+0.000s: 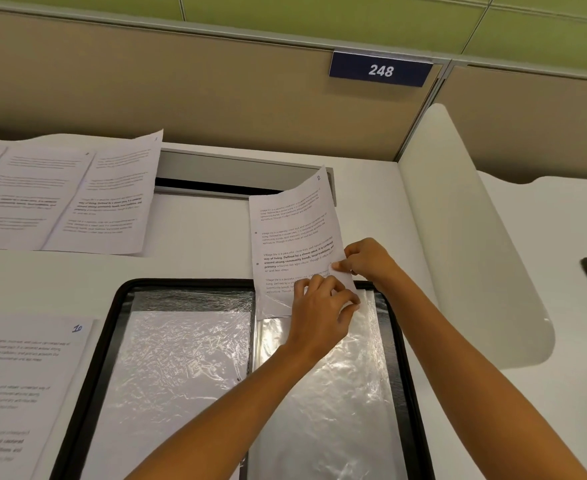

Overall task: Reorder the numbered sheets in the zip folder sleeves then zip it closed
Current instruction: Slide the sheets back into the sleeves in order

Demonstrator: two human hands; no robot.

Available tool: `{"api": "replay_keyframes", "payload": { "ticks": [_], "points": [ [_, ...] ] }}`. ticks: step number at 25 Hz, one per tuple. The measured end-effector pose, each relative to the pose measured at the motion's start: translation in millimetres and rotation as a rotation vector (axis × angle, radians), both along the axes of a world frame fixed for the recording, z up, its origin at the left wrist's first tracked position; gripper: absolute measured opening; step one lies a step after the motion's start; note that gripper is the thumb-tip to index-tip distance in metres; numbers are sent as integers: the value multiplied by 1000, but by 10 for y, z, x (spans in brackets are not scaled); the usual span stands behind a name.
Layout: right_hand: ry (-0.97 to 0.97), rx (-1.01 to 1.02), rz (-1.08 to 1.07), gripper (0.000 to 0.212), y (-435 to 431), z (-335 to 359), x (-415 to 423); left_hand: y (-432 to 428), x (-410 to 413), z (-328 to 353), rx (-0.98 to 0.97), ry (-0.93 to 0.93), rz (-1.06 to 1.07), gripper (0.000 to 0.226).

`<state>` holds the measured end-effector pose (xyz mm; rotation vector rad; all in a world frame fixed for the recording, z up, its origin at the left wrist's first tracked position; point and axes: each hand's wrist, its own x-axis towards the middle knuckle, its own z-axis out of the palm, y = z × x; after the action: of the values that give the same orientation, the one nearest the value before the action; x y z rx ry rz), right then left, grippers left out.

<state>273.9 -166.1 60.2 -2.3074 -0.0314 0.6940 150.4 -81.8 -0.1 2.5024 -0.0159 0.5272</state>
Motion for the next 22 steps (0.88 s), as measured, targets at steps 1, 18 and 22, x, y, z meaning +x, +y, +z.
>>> {"api": "replay_keyframes", "payload": {
  "ticks": [1,18,22],
  "points": [
    [-2,2,-4,16,-17,-19,-14,0,-6,-1,-3,0,-5,13],
    [106,-2,-50,41,-149,-42,-84,39,51,33,-80,39,-49,19],
    [153,-51,15,44,-171,-11,-58,41,83,43,-96,78,-50,16]
  ]
}}
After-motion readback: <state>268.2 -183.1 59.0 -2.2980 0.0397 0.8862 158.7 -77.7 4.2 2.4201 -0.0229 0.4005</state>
